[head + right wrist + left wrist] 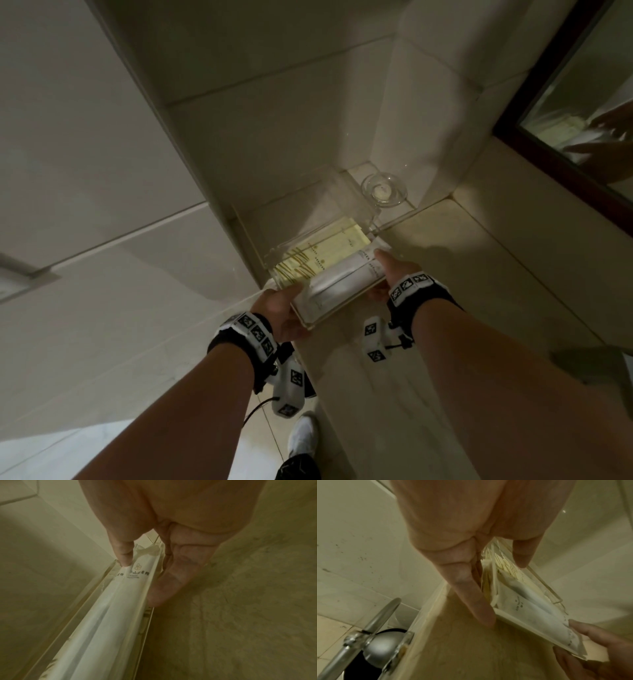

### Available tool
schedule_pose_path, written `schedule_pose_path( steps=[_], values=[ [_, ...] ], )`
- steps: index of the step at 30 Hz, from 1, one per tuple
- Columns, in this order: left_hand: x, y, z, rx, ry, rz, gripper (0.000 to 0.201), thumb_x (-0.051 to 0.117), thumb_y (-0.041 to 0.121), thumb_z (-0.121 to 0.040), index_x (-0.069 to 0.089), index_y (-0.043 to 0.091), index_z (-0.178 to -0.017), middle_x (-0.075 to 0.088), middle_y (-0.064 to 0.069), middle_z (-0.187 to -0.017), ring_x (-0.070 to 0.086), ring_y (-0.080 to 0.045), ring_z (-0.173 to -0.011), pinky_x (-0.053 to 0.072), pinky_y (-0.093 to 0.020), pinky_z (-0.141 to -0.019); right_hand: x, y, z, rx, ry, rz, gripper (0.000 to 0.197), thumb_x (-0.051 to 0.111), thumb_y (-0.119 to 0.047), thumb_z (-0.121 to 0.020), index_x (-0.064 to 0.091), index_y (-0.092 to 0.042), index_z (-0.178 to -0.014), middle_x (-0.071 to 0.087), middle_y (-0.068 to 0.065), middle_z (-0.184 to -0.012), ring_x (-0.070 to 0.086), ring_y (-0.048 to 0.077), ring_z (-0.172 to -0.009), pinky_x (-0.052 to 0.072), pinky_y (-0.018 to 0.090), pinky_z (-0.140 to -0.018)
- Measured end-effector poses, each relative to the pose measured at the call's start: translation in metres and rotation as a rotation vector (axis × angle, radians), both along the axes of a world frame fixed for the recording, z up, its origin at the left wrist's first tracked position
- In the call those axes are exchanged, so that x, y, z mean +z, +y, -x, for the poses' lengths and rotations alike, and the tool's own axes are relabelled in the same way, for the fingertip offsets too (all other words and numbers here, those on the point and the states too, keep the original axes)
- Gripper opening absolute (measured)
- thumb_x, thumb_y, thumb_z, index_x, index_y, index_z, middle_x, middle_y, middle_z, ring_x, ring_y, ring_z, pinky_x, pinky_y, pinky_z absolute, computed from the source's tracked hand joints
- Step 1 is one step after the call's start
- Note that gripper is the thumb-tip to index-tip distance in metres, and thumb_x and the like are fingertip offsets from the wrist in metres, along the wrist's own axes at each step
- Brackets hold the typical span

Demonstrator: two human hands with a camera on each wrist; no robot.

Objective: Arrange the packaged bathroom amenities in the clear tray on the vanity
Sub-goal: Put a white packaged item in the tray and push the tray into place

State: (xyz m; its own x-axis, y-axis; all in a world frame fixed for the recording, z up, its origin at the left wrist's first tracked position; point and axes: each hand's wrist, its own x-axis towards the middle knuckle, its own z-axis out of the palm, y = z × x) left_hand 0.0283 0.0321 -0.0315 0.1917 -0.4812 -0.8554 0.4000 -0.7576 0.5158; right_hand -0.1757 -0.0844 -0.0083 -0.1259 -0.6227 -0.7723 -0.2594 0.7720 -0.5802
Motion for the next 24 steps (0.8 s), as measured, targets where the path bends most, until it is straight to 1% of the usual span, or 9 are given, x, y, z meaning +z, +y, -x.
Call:
schedule_pose_path(
  steps=[4, 7, 10, 12, 14, 17, 19, 21, 24],
  values=[
    [-0.007, -0.001, 0.003, 0.006, 0.0, -0.009, 0.044, 0.075, 0.048, -0.082, 0.064, 0.015, -0.109, 0.069, -0.015, -0.093, 0.07, -0.033, -0.074, 0.062, -0.043, -0.061, 0.0, 0.001, -0.002, -0.004, 0.016, -0.017, 0.062, 0.073, -0.059, -0.068, 0.065, -0.009, -0.102, 0.074, 0.015, -0.067, 0.074, 0.036, -0.063, 0.059, 0.058, -0.076],
    [-0.01, -0.001, 0.006, -0.003, 0.003, -0.029, 0.048, 0.076, 0.045, -0.082, 0.065, 0.013, -0.115, 0.071, -0.013, -0.093, 0.071, -0.031, -0.074, 0.059, -0.039, -0.062, -0.008, -0.003, -0.002, 0.004, 0.002, -0.012, 0.07, 0.074, -0.068, -0.063, 0.066, -0.013, -0.105, 0.075, 0.014, -0.086, 0.074, 0.037, -0.072, 0.059, 0.056, -0.075],
    [-0.011, -0.004, 0.006, -0.012, -0.013, -0.041, 0.056, 0.079, 0.045, -0.079, 0.063, 0.01, -0.121, 0.067, -0.014, -0.097, 0.07, -0.035, -0.078, 0.059, -0.04, -0.065, -0.054, -0.026, 0.008, 0.07, 0.107, -0.028, 0.116, 0.065, -0.097, -0.019, 0.067, -0.025, -0.111, 0.072, 0.011, -0.107, 0.072, 0.039, -0.088, 0.055, 0.054, -0.087],
    [-0.009, -0.004, 0.006, -0.014, -0.033, -0.038, 0.055, 0.078, 0.042, -0.081, 0.061, 0.01, -0.122, 0.064, -0.014, -0.096, 0.069, -0.035, -0.08, 0.06, -0.041, -0.064, -0.069, -0.036, 0.01, 0.118, 0.18, -0.048, 0.131, 0.061, -0.098, -0.008, 0.066, -0.024, -0.116, 0.07, 0.012, -0.113, 0.069, 0.039, -0.096, 0.052, 0.052, -0.093],
    [-0.007, -0.004, 0.007, -0.015, -0.045, -0.032, 0.05, 0.076, 0.04, -0.084, 0.061, 0.011, -0.121, 0.066, -0.014, -0.097, 0.07, -0.034, -0.08, 0.06, -0.04, -0.063, -0.036, -0.025, 0.002, 0.164, 0.204, -0.068, 0.116, 0.062, -0.095, -0.026, 0.065, -0.017, -0.113, 0.071, 0.013, -0.106, 0.069, 0.038, -0.094, 0.053, 0.048, -0.092],
    [-0.01, -0.005, 0.007, -0.021, -0.062, -0.036, 0.054, 0.076, 0.04, -0.083, 0.057, 0.012, -0.125, 0.068, -0.017, -0.109, 0.071, -0.036, -0.085, 0.061, -0.042, -0.063, 0.006, -0.011, -0.005, 0.27, 0.247, -0.062, 0.079, 0.055, -0.078, -0.065, 0.068, -0.012, -0.106, 0.072, 0.01, -0.093, 0.068, 0.028, -0.082, 0.051, 0.034, -0.072],
    [-0.01, -0.005, 0.007, -0.023, -0.063, -0.029, 0.054, 0.077, 0.04, -0.083, 0.058, 0.012, -0.125, 0.068, -0.019, -0.113, 0.072, -0.038, -0.085, 0.061, -0.042, -0.062, 0.008, -0.009, -0.003, 0.263, 0.213, -0.087, 0.068, 0.058, -0.071, -0.07, 0.071, -0.013, -0.103, 0.075, 0.011, -0.087, 0.071, 0.027, -0.077, 0.055, 0.033, -0.063],
    [-0.012, -0.004, 0.006, -0.018, -0.067, -0.021, 0.048, 0.076, 0.039, -0.084, 0.061, 0.012, -0.121, 0.07, -0.018, -0.109, 0.073, -0.036, -0.084, 0.061, -0.041, -0.062, 0.004, -0.01, 0.0, 0.202, 0.18, -0.087, 0.075, 0.062, -0.073, -0.065, 0.069, -0.013, -0.111, 0.075, 0.013, -0.098, 0.072, 0.032, -0.086, 0.059, 0.043, -0.078],
    [-0.014, -0.001, 0.006, 0.039, 0.004, -0.004, 0.053, 0.081, 0.043, -0.078, 0.066, 0.011, -0.118, 0.072, -0.018, -0.107, 0.072, -0.036, -0.089, 0.06, -0.042, -0.065, 0.005, -0.009, 0.003, 0.151, 0.394, 0.156, 0.08, 0.06, -0.062, -0.079, 0.045, -0.012, -0.14, 0.053, 0.016, -0.138, 0.055, 0.036, -0.123, 0.045, 0.044, -0.101]
  ],
)
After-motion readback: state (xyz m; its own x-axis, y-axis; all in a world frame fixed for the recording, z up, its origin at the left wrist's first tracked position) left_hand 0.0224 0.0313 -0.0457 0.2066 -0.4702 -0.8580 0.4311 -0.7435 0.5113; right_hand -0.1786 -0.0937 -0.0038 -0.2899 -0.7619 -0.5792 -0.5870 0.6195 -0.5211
